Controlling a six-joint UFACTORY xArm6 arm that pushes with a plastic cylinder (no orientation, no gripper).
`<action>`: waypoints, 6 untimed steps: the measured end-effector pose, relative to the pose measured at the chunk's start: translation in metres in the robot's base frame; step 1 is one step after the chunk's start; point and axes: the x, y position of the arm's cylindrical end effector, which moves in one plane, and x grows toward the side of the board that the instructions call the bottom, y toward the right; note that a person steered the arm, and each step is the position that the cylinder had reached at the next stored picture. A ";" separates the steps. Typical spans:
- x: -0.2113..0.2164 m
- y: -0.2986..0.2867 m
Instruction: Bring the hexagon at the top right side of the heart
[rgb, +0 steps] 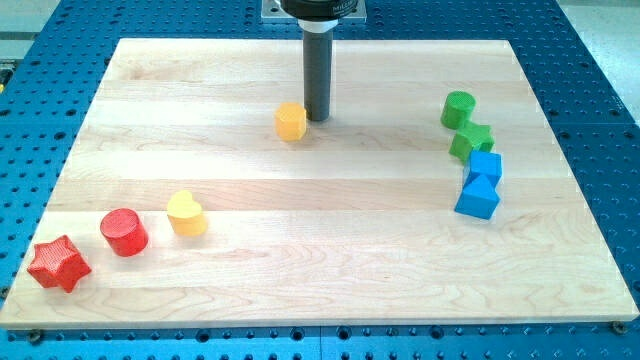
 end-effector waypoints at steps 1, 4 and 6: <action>0.027 -0.030; 0.071 -0.099; 0.047 -0.054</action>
